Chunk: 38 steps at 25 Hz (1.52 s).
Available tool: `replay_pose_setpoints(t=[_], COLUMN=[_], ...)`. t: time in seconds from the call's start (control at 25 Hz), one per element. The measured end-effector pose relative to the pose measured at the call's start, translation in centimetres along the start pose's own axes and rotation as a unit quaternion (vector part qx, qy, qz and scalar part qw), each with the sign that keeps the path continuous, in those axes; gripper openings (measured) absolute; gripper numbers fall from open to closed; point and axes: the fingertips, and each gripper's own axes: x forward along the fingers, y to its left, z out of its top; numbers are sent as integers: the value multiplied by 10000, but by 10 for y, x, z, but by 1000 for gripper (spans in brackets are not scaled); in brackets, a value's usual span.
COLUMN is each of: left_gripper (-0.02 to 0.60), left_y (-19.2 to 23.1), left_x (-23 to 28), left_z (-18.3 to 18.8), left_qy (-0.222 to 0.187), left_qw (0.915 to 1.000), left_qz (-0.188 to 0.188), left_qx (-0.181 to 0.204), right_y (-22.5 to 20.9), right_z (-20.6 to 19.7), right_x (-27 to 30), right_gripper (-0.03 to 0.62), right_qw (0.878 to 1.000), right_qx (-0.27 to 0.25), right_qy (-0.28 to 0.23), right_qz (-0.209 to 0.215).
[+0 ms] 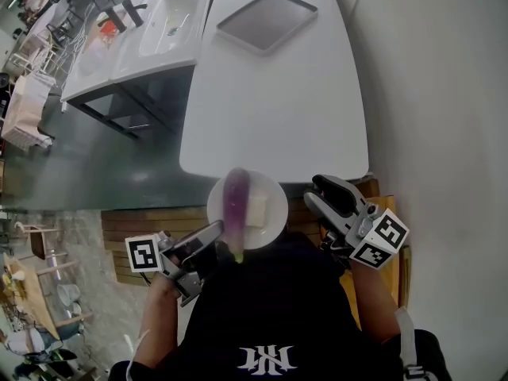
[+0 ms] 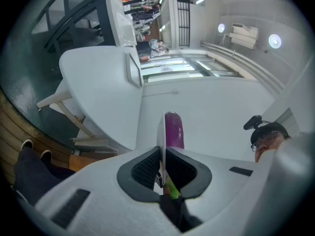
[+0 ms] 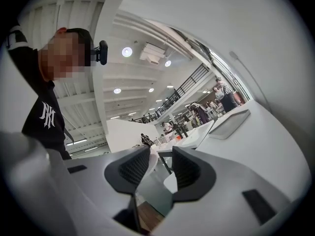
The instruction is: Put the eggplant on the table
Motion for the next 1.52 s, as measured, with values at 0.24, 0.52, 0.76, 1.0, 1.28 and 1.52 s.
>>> replay_pose_setpoints(t=[0.24, 0.52, 0.76, 1.0, 1.28, 1.52], left_gripper=[21, 21, 21, 21, 21, 21], left_y=[-2, -10, -4, -5, -11, -17], left_x=[10, 29, 48, 57, 69, 72], left_z=[-1, -7, -6, -3, 14, 30], left_qy=[-57, -97, -128, -106, -133, -186], left_qw=[9999, 9997, 9995, 9995, 9997, 9998], left_qz=[39, 170, 240, 261, 191, -72], left_qx=[-121, -146, -155, -135, -15, -101], right_y=[1, -4, -18, -25, -38, -37], right_z=[-2, 5, 3, 6, 17, 17], right_x=[-6, -20, -24, -28, -31, -26], right_gripper=[115, 106, 103, 104, 117, 126], right_qw=[9991, 9978, 9964, 9951, 9955, 9959], right_qx=[342, 532, 605, 799, 844, 844], right_qy=[80, 178, 269, 224, 192, 196], right_qz=[248, 351, 532, 533, 383, 252])
